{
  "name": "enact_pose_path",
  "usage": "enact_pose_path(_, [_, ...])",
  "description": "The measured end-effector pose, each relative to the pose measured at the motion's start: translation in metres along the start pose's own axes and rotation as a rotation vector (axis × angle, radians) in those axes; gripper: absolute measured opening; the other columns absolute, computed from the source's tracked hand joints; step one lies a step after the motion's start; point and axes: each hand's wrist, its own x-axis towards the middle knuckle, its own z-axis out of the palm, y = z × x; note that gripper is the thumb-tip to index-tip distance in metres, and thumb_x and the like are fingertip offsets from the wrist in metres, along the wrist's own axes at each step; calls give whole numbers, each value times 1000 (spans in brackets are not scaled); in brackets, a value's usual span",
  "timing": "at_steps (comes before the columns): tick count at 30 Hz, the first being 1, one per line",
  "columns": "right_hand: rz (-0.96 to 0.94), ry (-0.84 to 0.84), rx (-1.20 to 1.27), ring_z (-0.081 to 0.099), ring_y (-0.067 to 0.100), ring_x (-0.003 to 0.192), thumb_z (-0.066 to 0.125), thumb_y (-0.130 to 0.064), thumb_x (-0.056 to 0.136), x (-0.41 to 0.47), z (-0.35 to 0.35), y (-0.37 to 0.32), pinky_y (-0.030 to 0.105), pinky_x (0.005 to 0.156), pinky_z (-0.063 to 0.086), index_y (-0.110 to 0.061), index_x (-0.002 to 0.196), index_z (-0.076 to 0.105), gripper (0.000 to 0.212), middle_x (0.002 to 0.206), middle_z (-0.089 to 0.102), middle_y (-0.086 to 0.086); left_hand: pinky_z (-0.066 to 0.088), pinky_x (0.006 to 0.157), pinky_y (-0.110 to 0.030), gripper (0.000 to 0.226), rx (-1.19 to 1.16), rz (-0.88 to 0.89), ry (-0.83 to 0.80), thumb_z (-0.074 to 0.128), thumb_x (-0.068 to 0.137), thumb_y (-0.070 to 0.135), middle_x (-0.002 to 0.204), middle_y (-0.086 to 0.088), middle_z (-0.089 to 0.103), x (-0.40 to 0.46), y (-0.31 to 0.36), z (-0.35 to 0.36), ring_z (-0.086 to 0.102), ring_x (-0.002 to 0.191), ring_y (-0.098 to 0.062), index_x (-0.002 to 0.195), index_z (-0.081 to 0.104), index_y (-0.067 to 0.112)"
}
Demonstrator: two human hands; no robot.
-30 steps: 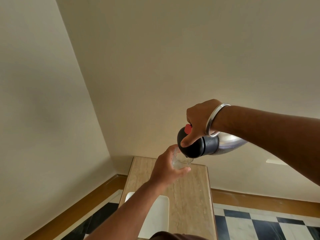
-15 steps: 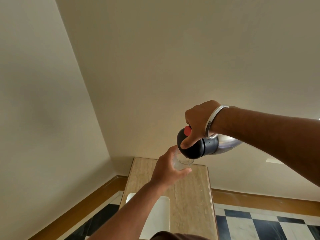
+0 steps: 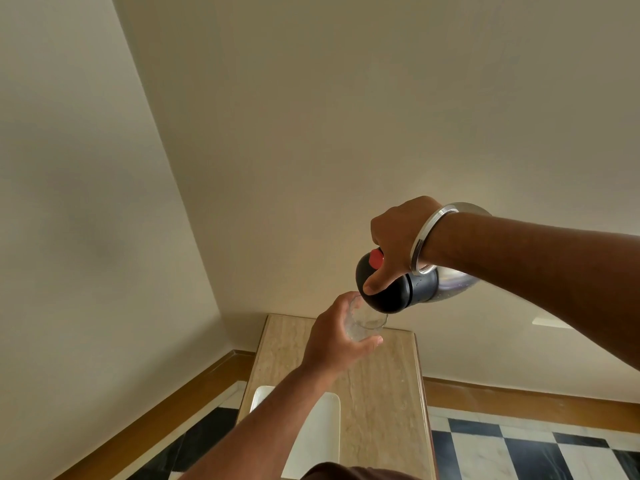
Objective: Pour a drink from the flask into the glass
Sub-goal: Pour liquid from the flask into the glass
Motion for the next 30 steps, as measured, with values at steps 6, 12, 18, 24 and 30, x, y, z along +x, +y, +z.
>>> enact_pose_path(6, [10,16,-8,56,12,49,58,-88,53,1,0,1,27,48,42,-24,65,53,64,55,60,-9,50,92,-19,79,51,-1,60,86,66,48,131,15,60,0,-3,1,55,118,-2,134,47,35])
enact_pose_path(12, [14,21,-33,55,12,48,58,-88,54,2,-1,0,26,47,39,-24,64,50,65,56,60,-9,48,89,-14,80,91,-7,102,88,67,49,134,11,59,1,-5,2,55,118,-4,134,47,32])
enact_pose_path(18, [15,18,-58,53,11,47,59,-88,55,3,-3,-2,25,45,34,-24,64,49,66,55,59,-9,36,80,1,82,123,-63,104,86,66,53,137,10,58,1,-10,4,49,114,4,134,44,33])
enact_pose_path(24, [26,34,-69,53,12,47,58,-86,56,3,-4,-2,25,47,39,-23,63,50,64,53,58,-8,36,75,3,82,159,-102,139,86,64,55,134,12,59,-1,-13,4,48,106,7,130,41,38])
enact_pose_path(30, [27,39,-88,54,12,49,57,-87,56,4,-5,-4,26,48,42,-23,65,49,66,56,59,-8,38,73,1,82,167,-108,132,85,65,57,134,7,60,-3,-14,5,58,112,-4,131,43,31])
